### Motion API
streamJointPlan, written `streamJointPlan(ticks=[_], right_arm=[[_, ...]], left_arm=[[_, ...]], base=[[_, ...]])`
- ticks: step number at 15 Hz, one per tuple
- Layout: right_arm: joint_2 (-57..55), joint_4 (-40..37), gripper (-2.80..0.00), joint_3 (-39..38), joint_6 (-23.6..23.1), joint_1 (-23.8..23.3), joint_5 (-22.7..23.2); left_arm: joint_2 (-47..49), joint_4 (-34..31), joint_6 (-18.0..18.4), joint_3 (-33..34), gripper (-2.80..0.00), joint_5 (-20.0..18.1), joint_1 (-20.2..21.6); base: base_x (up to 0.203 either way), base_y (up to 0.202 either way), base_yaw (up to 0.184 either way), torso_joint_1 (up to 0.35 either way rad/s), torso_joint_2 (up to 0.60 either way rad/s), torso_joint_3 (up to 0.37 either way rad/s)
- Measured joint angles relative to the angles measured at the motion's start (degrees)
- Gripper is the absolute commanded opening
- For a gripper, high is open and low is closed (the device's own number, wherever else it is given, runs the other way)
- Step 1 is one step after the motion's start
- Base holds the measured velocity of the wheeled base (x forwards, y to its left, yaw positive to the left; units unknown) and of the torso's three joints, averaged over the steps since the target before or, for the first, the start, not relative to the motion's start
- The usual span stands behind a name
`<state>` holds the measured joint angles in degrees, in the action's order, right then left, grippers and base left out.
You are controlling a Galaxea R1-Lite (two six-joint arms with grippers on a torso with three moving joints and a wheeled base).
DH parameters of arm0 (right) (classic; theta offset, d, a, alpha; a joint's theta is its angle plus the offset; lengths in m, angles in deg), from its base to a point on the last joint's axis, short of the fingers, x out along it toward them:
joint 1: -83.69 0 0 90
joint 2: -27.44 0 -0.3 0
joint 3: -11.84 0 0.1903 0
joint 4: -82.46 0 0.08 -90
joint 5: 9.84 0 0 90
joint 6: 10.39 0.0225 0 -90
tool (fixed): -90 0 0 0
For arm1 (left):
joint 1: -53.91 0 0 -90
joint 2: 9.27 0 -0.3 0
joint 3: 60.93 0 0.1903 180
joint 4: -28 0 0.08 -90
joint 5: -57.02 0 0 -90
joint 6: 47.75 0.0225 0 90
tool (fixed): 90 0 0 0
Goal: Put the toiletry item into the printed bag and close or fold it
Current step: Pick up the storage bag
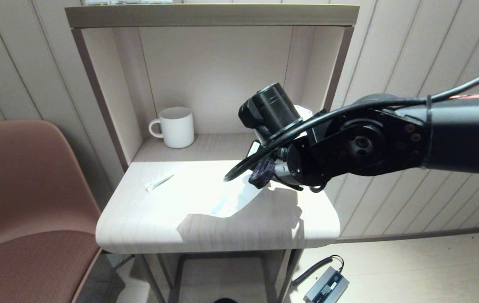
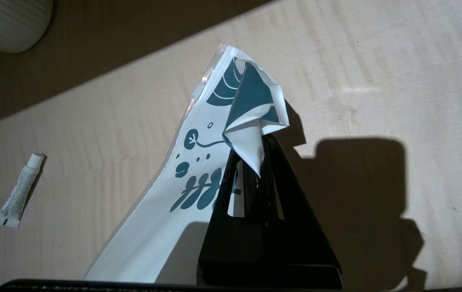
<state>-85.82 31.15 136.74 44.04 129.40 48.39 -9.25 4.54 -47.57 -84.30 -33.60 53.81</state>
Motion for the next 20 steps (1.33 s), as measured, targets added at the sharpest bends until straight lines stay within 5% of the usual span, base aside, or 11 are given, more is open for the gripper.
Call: streamJointPlan(ticks=[4, 10, 11, 20], right_arm=[[-3.9, -12.2, -2.8, 9.1, 8.3, -0.1, -5.7], [-6.8, -11.4, -2.8, 10.6, 8.9, 0.0, -5.9], [-6.9, -11.2, 0.0, 10.6, 8.9, 0.0, -5.8], [-5.0, -11.7, 0.0, 10.5, 7.9, 0.3, -5.8]], left_arm=[[0.0, 0.0, 0.0, 0.0, -2.8, 0.0, 0.0], [0.0, 0.0, 0.0, 0.0, -2.8, 0.0, 0.0], [0.0, 0.0, 0.0, 0.0, -2.8, 0.0, 0.0], [0.0, 0.0, 0.0, 0.0, -2.8, 0.0, 0.0]], base=[[0.0, 0.0, 0.0, 0.0, 0.0, 0.0], [0.0, 0.0, 0.0, 0.0, 0.0, 0.0], [0.0, 0.0, 0.0, 0.0, 0.0, 0.0], [0.0, 0.0, 0.0, 0.0, 0.0, 0.0]])
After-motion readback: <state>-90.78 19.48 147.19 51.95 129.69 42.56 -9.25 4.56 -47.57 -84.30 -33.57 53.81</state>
